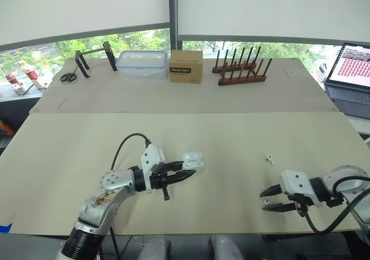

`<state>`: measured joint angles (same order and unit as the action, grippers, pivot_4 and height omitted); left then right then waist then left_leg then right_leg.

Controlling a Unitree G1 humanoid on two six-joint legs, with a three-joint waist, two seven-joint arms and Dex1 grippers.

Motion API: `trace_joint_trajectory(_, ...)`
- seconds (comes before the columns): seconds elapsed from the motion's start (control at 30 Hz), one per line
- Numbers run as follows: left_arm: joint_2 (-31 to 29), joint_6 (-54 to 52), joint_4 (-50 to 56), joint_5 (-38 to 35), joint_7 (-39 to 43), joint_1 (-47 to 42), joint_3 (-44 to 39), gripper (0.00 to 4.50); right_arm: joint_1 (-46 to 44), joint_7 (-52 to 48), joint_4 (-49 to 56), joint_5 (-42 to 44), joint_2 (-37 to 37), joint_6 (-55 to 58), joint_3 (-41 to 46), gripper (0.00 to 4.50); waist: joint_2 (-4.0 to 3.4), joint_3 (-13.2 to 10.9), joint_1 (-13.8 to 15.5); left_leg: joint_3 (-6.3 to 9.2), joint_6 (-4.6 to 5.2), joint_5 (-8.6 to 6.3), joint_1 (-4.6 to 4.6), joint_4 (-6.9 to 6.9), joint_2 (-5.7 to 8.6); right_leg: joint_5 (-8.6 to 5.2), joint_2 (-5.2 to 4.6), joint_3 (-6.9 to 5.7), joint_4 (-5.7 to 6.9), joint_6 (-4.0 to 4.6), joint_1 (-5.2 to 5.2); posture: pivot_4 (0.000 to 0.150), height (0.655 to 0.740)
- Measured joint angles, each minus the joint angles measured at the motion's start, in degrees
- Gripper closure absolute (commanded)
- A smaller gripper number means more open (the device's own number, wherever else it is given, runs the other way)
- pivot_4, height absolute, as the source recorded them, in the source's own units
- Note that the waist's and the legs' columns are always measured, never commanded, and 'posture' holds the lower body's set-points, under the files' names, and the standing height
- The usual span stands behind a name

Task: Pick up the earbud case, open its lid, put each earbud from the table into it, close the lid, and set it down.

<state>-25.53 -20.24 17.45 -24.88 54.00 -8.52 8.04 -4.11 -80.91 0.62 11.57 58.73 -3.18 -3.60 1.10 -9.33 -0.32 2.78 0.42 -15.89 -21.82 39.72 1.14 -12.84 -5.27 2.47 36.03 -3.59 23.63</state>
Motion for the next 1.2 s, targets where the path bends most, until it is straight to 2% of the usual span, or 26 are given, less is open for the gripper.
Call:
trace_joint_trajectory(0.1,0.0,-0.1,0.8,-0.1,-0.1,0.2,0.1,3.92,0.1,0.4,0.4,0.4,-0.1,-0.2,0.2,2.38,0.00,0.0,0.0,0.01,0.01,-0.01,0.11,-0.01,0.00,-0.01,0.00,-0.01,-0.05,-0.01,-0.13,0.150,0.7400)
trace_joint_trajectory(0.27,-0.1,-1.1,1.2,-0.1,-0.1,0.5,0.5,3.92,0.6,2.6,6.8,2.6,0.1,3.2,2.2,2.38,-0.01,0.0,0.1,0.04,0.01,-0.01,0.10,-0.01,-0.01,-0.01,0.00,-0.02,-0.04,-0.01,-0.13,0.150,0.7400)
trace_joint_trajectory(0.43,-0.2,-1.2,1.3,-0.1,0.2,0.5,0.9,3.92,3.6,8.3,20.9,0.4,7.3,18.8,4.2,2.38,-0.02,0.0,0.7,0.05,0.01,-0.01,0.05,0.01,0.01,-0.01,-0.03,-0.04,-0.06,-0.01,-0.11,0.150,0.7400)
trace_joint_trajectory(0.53,-0.1,-1.2,1.3,-0.1,0.5,0.5,1.2,3.92,4.2,10.3,26.8,-1.6,12.0,29.2,4.0,2.38,-0.02,0.0,0.8,0.04,0.01,-0.01,0.06,0.01,0.00,-0.01,-0.02,-0.06,-0.07,0.00,-0.13,0.150,0.7400)
trace_joint_trajectory(0.63,0.0,-1.2,1.3,-0.1,0.5,0.5,2.1,3.92,4.4,11.6,30.2,-2.5,13.8,35.7,2.9,2.38,-0.01,0.0,0.9,0.04,0.01,-0.01,0.05,0.00,0.00,-0.01,-0.01,-0.07,-0.09,0.00,-0.13,0.150,0.7400)
trace_joint_trajectory(0.9,0.0,-1.2,1.2,0.0,0.6,0.5,2.3,3.92,4.4,14.3,28.9,-6.2,13.3,37.6,-2.8,2.38,0.00,0.0,0.8,0.01,0.01,-0.02,0.05,0.00,0.00,-0.02,-0.01,-0.08,-0.12,-0.01,-0.15,0.150,0.7400)
trace_joint_trajectory(1.2,-0.4,-1.3,1.3,0.0,0.5,1.2,2.3,3.92,1.0,14.6,28.8,-6.8,11.4,40.3,-5.4,2.38,0.05,0.0,0.3,0.04,0.04,-0.04,0.23,-0.03,-0.07,-0.03,0.03,-0.12,-0.18,0.00,-0.36,0.150,0.7400)
